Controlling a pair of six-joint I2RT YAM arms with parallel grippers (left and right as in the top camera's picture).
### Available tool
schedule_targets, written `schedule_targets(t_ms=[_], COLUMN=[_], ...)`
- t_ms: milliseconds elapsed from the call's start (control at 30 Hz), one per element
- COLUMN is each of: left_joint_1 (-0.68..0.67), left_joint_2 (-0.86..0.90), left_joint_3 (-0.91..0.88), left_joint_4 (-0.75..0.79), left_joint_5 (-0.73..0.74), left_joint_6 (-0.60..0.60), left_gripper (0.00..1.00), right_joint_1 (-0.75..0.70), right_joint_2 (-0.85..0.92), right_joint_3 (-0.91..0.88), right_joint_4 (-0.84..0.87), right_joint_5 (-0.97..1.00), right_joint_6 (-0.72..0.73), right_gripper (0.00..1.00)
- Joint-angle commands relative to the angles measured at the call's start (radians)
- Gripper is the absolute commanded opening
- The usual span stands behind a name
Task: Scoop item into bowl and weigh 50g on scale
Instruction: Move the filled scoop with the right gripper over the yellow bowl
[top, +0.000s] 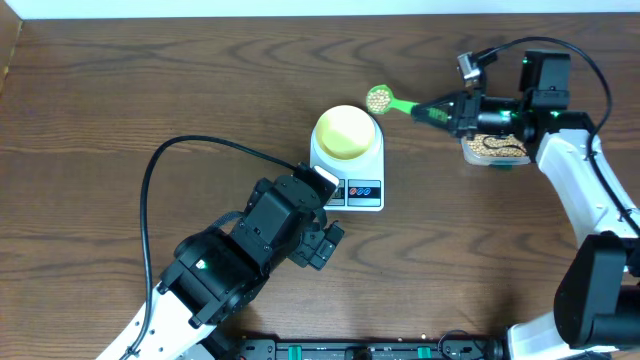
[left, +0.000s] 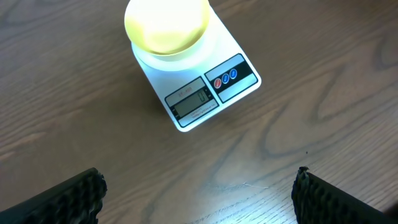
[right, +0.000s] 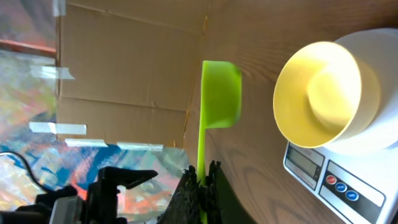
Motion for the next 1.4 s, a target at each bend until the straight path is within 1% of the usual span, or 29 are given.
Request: schedule_targets(t_ms=[0, 167, 333, 533, 567, 833, 933, 1133, 1367], left_joint_1=[0.004, 0.004, 0.004, 0.004, 0.004, 0.004, 0.004, 0.004, 0.004], left_joint_2=[-0.010, -0.010, -0.010, -0.010, -0.010, -0.010, -0.010, -0.010, -0.010], left_joint_3=[0.031, 0.031, 0.031, 0.031, 0.031, 0.031, 0.031, 0.031, 0.031], left_joint_4=[0.001, 0.001, 0.001, 0.001, 0.001, 0.001, 0.001, 0.001, 0.001], left_joint_5=[-0.020, -0.020, -0.020, -0.020, -0.021, -0.020, -0.020, -0.020, -0.020], left_joint_6=[0.017, 0.017, 0.017, 0.017, 0.017, 0.017, 0.017, 0.017, 0.017], left_gripper=[0.98, 0.98, 0.98, 0.98, 0.98, 0.98, 0.98, 0.98, 0.98], right_joint_1=[0.062, 0.129, 0.192, 0.231, 0.246, 0.304, 0.319, 0.369, 0.429], right_joint_2=[0.003, 0.003, 0.003, 0.003, 0.003, 0.002, 0.002, 0.002, 0.002], right_joint_3=[0.007, 0.007, 0.007, 0.007, 0.007, 0.009, 0.029, 0.122, 0.196], right_joint_4=[0.006, 0.004, 0.004, 0.004, 0.004, -0.019, -0.052, -0.188, -0.269], right_joint_5=[0.088, 0.208, 0.377, 0.489, 0.533, 0.617, 0.656, 0.824, 0.970], right_joint_6=[0.010, -0.045, -0.104, -0.156, -0.174, -0.240, -0.272, -0.363, -0.431], right_gripper=[0.01, 0.01, 0.01, 0.01, 0.01, 0.01, 0.02, 0.02, 0.02])
